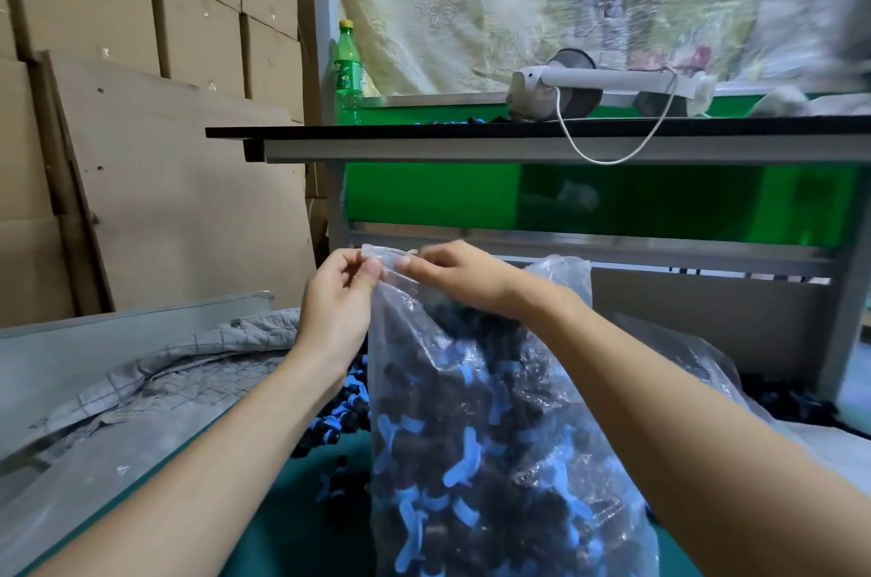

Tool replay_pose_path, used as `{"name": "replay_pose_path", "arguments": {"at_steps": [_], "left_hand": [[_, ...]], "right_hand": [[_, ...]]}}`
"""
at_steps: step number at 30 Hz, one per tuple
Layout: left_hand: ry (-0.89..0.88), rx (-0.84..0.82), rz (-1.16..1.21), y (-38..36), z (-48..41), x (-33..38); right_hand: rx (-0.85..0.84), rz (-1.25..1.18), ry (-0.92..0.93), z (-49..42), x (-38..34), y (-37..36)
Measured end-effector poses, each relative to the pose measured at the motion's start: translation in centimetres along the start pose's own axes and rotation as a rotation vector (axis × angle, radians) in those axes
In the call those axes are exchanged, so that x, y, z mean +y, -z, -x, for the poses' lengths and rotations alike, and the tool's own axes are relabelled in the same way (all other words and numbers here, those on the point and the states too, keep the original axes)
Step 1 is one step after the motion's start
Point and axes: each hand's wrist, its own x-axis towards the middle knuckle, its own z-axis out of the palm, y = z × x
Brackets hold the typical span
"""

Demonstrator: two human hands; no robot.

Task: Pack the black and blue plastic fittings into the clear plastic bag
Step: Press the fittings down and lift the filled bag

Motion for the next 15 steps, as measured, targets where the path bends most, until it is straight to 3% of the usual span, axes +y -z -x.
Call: {"name": "replay_pose_path", "arguments": {"at_steps": [3,7,15], "left_hand": [[0.008,0.027,-0.020,-0.2,-1.2,-0.8],[0.050,0.102,-0.019,-1.1,-4.1,-3.1],[0.198,0.255,-0.058,-0.8,-9.8,-11.0]], "right_hand": [[-0.073,-0.050,-0.082,-0.6,2.8,1.0],[-0.076,0.159,-0.078,-2.9,6.2,2.0],[-0.141,0.158,-0.352,-1.9,20.3,1.8]]}}
